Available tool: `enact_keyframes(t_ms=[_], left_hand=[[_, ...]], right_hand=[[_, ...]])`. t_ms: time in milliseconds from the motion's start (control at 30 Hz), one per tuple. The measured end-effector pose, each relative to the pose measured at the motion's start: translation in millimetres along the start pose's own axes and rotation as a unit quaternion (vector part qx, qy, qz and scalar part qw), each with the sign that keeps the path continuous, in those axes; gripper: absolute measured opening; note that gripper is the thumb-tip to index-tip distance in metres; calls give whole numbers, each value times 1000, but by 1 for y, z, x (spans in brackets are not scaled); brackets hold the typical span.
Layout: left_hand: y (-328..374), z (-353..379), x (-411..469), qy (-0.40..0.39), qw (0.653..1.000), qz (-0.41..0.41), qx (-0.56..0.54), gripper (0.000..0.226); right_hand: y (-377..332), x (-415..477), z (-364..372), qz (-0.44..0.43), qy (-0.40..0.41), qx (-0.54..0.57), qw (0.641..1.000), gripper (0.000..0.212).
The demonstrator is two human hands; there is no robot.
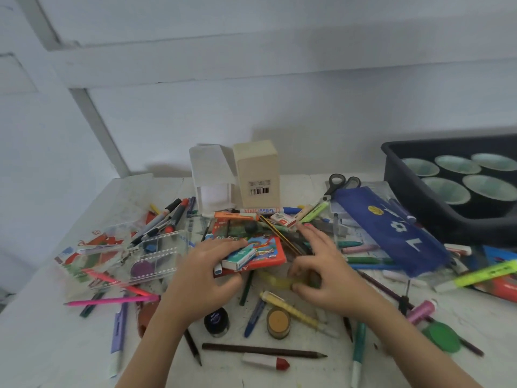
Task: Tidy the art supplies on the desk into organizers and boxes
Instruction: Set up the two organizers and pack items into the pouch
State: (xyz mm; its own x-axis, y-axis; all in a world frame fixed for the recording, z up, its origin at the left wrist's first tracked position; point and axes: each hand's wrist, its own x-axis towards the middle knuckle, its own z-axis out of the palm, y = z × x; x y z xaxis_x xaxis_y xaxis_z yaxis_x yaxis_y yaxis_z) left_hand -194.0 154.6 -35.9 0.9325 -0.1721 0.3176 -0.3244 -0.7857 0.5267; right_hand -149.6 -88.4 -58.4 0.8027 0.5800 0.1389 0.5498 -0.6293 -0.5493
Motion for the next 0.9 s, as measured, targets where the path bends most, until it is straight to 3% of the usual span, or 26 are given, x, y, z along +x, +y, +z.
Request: enact_keyframes(t_ms=[100, 167, 267, 367, 467, 667, 800, 900], left_hand=[[-4, 5, -4, 3, 1000, -9, -11, 56], [-5, 8, -6, 0, 1000, -17, -9, 56], [-6, 11, -8, -34, 999, -29, -1, 59], [-2, 14, -7, -80, 995, -50, -37, 58], [10, 19, 2, -74, 994, -51, -66, 52], [49, 39, 32, -44, 988, -45, -138, 42], [71, 55, 50, -18, 987, -35, -159, 41], [96, 68, 65, 3, 975, -29, -218, 48]], right_hand=[[-1, 1, -20, 79, -13, 174, 982, 12], [-3, 4, -31, 119, -10, 293, 948, 3], [-2, 11, -41, 162, 14, 426, 890, 15], [5, 13, -42, 188, 58, 457, 867, 22], [8, 9, -44, 206, 94, 421, 878, 22], [12, -3, -59, 163, 63, 433, 884, 19], [23, -19, -80, 151, 59, 567, 808, 32], [39, -35, -102, 137, 62, 611, 778, 30]])
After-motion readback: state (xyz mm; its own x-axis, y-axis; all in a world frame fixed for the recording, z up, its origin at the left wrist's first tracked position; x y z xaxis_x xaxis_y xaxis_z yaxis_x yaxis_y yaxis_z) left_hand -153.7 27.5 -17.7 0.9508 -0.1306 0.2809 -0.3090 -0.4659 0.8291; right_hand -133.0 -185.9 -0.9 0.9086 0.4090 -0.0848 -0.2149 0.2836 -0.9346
